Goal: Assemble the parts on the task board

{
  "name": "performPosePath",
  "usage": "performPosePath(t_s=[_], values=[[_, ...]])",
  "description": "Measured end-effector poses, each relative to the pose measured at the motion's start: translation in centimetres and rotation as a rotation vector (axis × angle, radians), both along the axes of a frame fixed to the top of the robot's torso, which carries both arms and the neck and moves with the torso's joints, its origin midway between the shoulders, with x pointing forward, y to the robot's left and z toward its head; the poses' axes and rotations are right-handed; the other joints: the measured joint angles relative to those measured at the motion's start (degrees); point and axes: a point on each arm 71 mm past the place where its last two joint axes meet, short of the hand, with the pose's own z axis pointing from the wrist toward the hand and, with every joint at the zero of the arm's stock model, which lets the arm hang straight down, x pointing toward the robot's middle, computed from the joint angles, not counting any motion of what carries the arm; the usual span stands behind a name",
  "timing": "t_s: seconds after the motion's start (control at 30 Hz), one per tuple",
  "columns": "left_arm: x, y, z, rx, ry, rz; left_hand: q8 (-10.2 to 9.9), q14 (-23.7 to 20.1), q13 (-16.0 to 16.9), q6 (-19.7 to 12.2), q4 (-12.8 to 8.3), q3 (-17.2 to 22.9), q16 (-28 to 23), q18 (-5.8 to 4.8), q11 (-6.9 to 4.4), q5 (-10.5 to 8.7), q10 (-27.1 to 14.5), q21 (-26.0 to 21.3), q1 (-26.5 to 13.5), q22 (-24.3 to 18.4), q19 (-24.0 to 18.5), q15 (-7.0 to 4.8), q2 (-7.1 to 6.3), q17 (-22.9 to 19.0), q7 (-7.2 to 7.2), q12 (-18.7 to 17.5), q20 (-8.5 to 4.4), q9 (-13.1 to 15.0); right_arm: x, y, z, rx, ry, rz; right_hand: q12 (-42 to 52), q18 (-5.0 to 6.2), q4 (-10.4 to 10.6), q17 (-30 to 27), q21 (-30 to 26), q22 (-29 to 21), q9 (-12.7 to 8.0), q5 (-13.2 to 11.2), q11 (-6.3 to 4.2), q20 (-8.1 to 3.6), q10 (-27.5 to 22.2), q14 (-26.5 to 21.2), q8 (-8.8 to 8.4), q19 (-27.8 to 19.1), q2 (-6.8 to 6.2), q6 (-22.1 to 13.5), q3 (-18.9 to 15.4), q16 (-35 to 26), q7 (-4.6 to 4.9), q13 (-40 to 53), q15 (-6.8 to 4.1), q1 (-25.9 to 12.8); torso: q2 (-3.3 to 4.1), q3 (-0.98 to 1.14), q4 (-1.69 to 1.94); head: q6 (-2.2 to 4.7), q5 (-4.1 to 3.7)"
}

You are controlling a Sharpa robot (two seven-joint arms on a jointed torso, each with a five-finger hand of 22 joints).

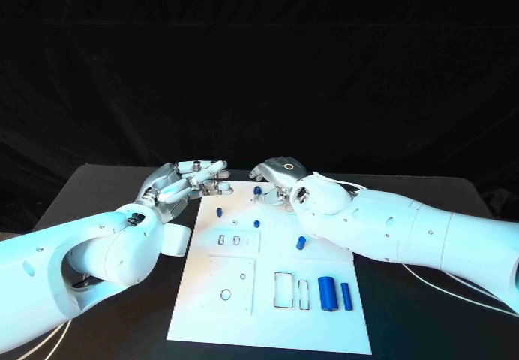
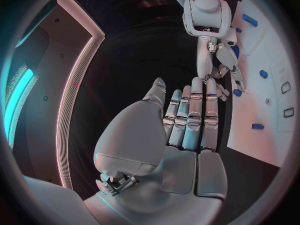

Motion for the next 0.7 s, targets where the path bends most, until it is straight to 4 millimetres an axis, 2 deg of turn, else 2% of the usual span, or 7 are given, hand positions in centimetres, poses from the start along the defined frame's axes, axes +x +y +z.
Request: performPosePath(t_s=[0.13,0.23,0.3,0.43,0.6,0.67,0.7], values=[[0.1,0.2,0.0,0.002,0.0,0.005,0.0,0.0,0.0,0.0,0.0,0.0,0.0,0.0,0.0,0.0,0.0,0.0,0.0,0.0,0.0,0.0,0.0,0.0,0.0,0.0,0.0,0.0,-0.4,-0.5,0.1,0.013,-0.001,0.004,0.7,0.0,0.9,0.0,0.0,0.1,0.2,0.8,-0.52,-0.04,0.6,0.0,0.39,0.0,0.72,1.5,-0.9,0.0,0.1,0.3,-0.02,0.7,-0.01,0.01,-0.02,0.04,-0.01],[0.2,0.4,0.0,0.004,0.0,0.011,0.0,0.0,0.0,0.0,0.0,0.0,0.0,0.0,0.0,0.0,0.0,0.0,0.0,0.0,0.0,0.0,0.0,0.0,0.0,0.0,0.0,0.0,-1.0,-1.7,0.6,0.033,-0.001,0.006,2.1,0.0,0.9,1.1,0.5,1.5,0.5,2.5,-0.93,-0.64,3.7,0.7,1.2,1.1,1.25,3.7,-0.9,0.6,0.3,1.0,-0.65,1.2,-0.03,0.04,-0.11,0.15,0.05],[0.3,0.6,-0.1,0.006,0.001,0.016,0.0,0.0,0.0,0.0,0.0,0.0,0.0,-0.01,0.0,0.0,0.0,0.0,0.0,0.0,0.0,0.0,0.0,0.0,0.0,0.0,0.0,0.0,-1.3,-2.9,1.2,0.056,-0.002,0.001,3.3,0.01,1.6,2.4,1.6,2.1,1.0,5.0,-1.27,-0.9,6.8,1.1,2.17,2.2,1.25,6.1,-0.3,1.7,0.14,1.6,-1.05,1.2,-0.11,0.04,-0.23,0.24,0.1],[0.5,1.0,-0.2,0.01,0.002,0.027,-0.2,0.0,0.0,0.0,0.0,0.0,-0.2,0.0,0.0,0.0,0.0,0.0,0.0,0.0,0.0,0.0,0.0,0.0,0.0,0.0,0.0,0.0,-2.0,-6.1,2.5,0.115,0.009,-0.029,4.8,0.0,2.6,4.5,3.2,2.2,1.4,5.4,-2.34,-1.64,11.8,1.4,3.01,3.6,1.22,8.5,0.4,3.3,-0.33,2.4,-1.35,1.2,-0.49,0.08,-0.73,0.4,0.06],[0.8,1.3,-0.3,0.012,0.003,0.035,-0.2,0.0,0.0,0.0,-0.2,0.2,-0.2,-0.01,0.0,0.0,0.0,0.0,0.2,0.0,0.0,0.0,0.19,0.0,0.0,0.0,0.0,0.0,-2.7,-9.7,3.4,0.185,0.072,-0.089,9.6,-0.03,3.5,8.2,5.4,2.2,1.2,4.7,-3.8,-2.16,20.0,1.4,2.26,4.7,-0.61,7.3,-1.1,6.0,-0.78,5.6,-2.5,-0.6,-1.08,0.15,-1.33,0.53,-0.19],[0.9,1.4,-0.3,0.012,0.003,0.035,-0.2,0.0,0.0,0.0,-0.2,0.2,-0.2,-0.01,0.0,0.0,0.0,0.0,0.2,0.0,0.0,0.0,0.23,0.0,0.0,0.0,0.0,0.0,-2.8,-10.8,3.4,0.201,0.108,-0.113,14.5,-1.22,3.5,12.3,7.0,2.2,1.1,4.7,-4.25,-2.76,22.7,1.3,1.89,4.7,-1.3,6.0,-2.5,8.9,-1.1,9.8,-2.88,-0.5,-1.35,0.22,-1.56,0.55,-0.2],[1.0,1.4,-0.3,0.012,0.003,0.036,-0.2,0.0,0.0,0.0,-0.2,0.2,-0.2,0.0,0.0,0.0,0.0,0.0,0.2,0.0,0.0,0.0,0.23,0.0,0.0,0.0,0.0,0.0,-2.8,-11.4,3.3,0.207,0.134,-0.128,21.6,-1.43,3.6,15.4,7.8,2.2,1.1,4.7,-4.37,-2.99,24.0,1.4,1.89,4.6,-1.45,5.3,-3.5,11.0,-1.23,16.9,-3.0,-0.5,-1.45,0.22,-1.66,0.56,-0.21]])
